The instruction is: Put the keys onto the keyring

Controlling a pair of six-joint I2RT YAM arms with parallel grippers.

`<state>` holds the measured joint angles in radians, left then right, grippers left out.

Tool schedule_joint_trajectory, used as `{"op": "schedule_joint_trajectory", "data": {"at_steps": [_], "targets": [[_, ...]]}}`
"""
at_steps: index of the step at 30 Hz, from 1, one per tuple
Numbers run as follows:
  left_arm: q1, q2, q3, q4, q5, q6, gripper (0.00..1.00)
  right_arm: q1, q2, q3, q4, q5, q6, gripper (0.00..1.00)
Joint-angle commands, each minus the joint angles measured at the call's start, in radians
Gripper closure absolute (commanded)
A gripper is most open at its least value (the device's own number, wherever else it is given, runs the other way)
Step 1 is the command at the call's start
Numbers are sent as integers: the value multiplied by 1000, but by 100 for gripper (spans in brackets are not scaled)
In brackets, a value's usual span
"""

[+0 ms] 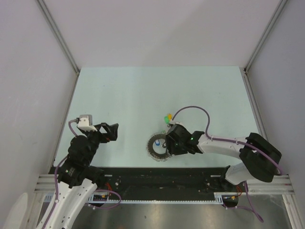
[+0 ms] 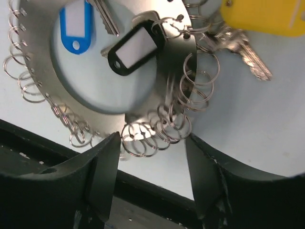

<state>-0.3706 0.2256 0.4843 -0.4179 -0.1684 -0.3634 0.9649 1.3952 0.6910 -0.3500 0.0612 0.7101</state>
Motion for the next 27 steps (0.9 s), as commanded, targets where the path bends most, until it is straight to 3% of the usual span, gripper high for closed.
{"op": "schedule_joint_trajectory", "data": {"at_steps": [1, 6, 9, 13, 18, 27], "targets": [[7, 11, 23, 39, 36, 38, 0, 35, 142, 77, 195, -83, 11, 39], [7, 9, 23, 39, 37, 38, 0, 126, 321, 359, 155, -95, -93, 39], [9, 6, 23, 36, 36, 38, 0, 152, 353, 438, 109, -71, -142, 38], [7, 4, 22, 39, 40, 43, 0, 146, 273, 436, 43, -61, -239, 39], [7, 14, 23, 47, 47, 49, 0, 106, 223, 412, -41, 60, -402, 42], [7, 23, 22, 45, 47, 53, 0, 38, 177, 245, 135, 8, -601, 47]]}}
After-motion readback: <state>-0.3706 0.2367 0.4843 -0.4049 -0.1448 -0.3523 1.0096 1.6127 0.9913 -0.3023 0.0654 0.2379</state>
